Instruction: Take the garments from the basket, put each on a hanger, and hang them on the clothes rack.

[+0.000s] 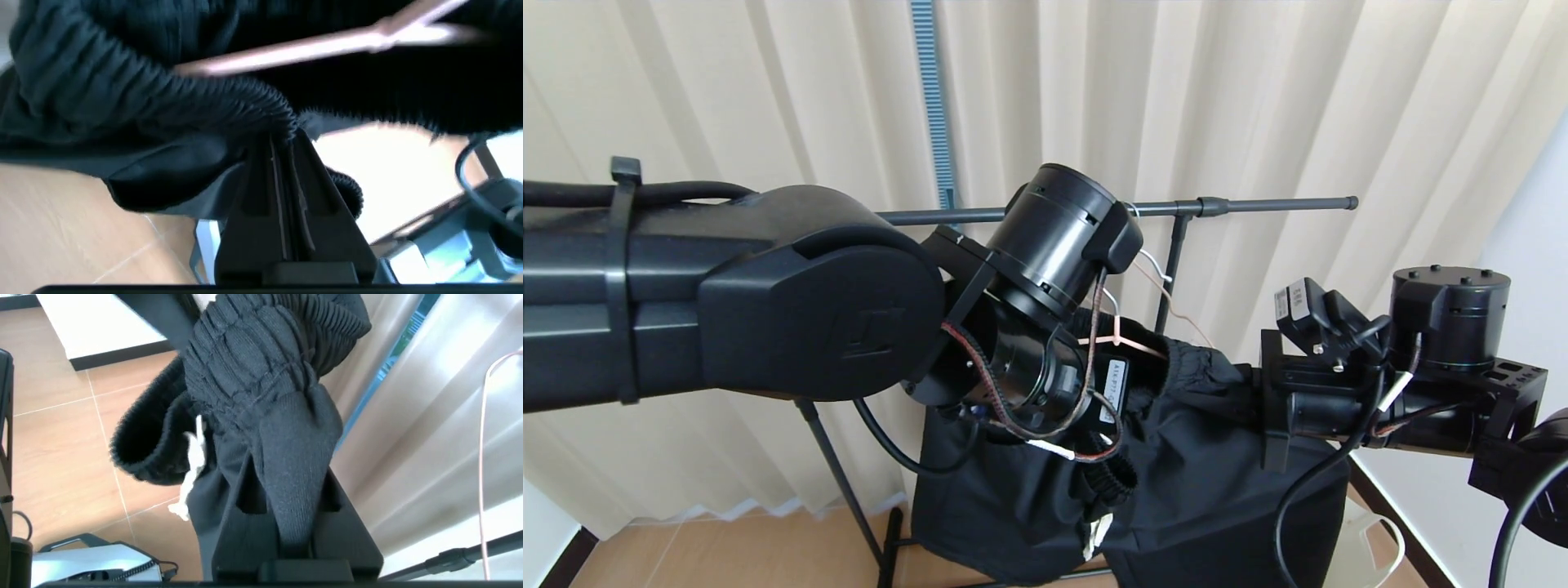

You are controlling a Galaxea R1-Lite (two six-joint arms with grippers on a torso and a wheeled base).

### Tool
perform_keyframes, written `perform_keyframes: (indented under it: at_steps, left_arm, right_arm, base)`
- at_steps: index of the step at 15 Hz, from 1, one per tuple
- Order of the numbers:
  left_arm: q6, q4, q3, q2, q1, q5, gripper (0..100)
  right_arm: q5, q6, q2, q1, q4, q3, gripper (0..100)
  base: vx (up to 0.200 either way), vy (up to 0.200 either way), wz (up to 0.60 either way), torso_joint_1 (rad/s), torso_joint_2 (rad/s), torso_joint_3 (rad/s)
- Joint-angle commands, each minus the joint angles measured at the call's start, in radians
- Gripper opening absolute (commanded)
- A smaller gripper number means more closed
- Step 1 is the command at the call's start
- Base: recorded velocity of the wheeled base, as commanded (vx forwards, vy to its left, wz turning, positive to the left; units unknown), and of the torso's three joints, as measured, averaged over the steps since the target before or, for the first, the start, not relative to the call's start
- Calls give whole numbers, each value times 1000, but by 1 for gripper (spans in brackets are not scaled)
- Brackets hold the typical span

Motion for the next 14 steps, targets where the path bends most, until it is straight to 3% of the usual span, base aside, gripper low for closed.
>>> perform_keyframes:
  at_steps: [1,2,14]
  left_arm:
    - [0,-3,4,2,-1,1,0]
    - [0,-3,4,2,-1,1,100]
    - [6,2,86,-86,-53,75,100]
  right_arm:
    - [5,-1,-5,0,0,2,0]
    - [8,-1,-6,0,0,2,0]
    - [8,-3,0,-1,-2,1,0]
  base:
    - [0,0,0,0,0,0]
    - [0,0,0,0,0,0]
    - [0,0,0,0,0,0]
